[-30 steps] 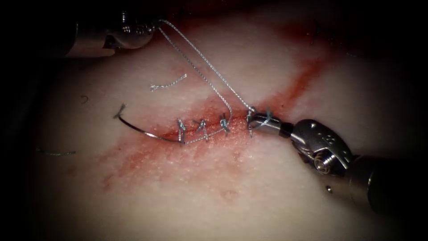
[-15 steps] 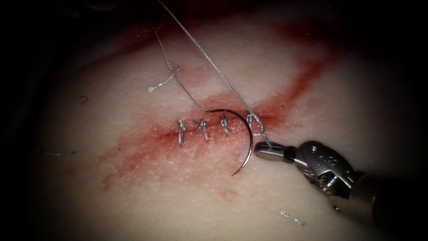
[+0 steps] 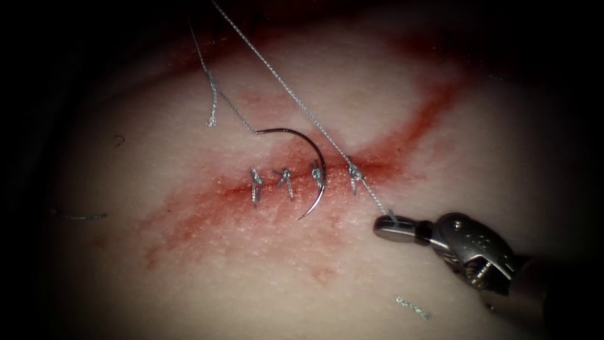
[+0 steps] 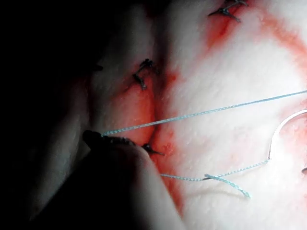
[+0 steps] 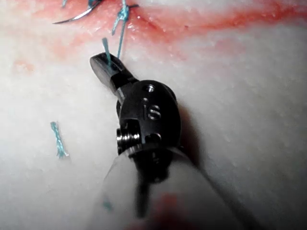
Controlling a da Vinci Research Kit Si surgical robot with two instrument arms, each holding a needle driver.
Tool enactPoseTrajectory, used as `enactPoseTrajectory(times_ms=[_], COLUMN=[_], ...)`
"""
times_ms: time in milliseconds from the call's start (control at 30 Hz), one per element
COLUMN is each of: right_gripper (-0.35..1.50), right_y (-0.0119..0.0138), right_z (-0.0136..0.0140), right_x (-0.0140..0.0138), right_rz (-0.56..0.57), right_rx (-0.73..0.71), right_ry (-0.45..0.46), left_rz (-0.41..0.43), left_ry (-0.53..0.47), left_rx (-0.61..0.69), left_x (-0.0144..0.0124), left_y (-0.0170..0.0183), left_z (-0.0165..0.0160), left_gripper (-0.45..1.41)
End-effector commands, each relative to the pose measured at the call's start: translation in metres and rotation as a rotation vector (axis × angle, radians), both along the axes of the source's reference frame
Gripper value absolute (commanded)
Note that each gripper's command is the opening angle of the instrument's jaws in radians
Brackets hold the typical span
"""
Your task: Wound Closure
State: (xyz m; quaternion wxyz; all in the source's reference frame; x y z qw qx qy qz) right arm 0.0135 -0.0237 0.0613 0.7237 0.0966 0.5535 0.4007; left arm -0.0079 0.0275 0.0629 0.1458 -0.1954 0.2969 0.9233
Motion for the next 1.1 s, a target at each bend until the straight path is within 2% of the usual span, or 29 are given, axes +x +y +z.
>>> enactPoseTrajectory(times_ms=[33, 467, 600, 833, 1100], right_gripper=[-0.35, -0.35, -0.35, -0.35, -0.35], right_y=[-0.0007, -0.0008, -0.0014, -0.0040, -0.0050], right_z=[0.0008, 0.0008, 0.0012, 0.0035, 0.0036], right_x=[0.0006, 0.0002, 0.0001, -0.0015, -0.0043], right_rz=[0.001, 0.016, 0.024, 0.056, 0.084], right_rx=[0.000, -0.006, 0.029, 0.145, 0.174], right_ry=[0.000, -0.040, -0.118, -0.260, -0.288], left_rz=[-0.004, -0.070, -0.075, -0.080, -0.083], left_ry=[0.001, 0.002, 0.006, 0.009, 0.023], left_rx=[-0.002, -0.033, -0.037, -0.046, -0.054], left_x=[-0.0001, 0.0051, 0.0054, 0.0053, 0.0055], left_y=[0.0005, 0.0031, 0.0036, 0.0040, 0.0039], left_z=[0.0006, 0.0003, 0.0008, 0.0017, 0.0022], left_gripper=[-0.45, -0.45, -0.45, -0.45, -0.45])
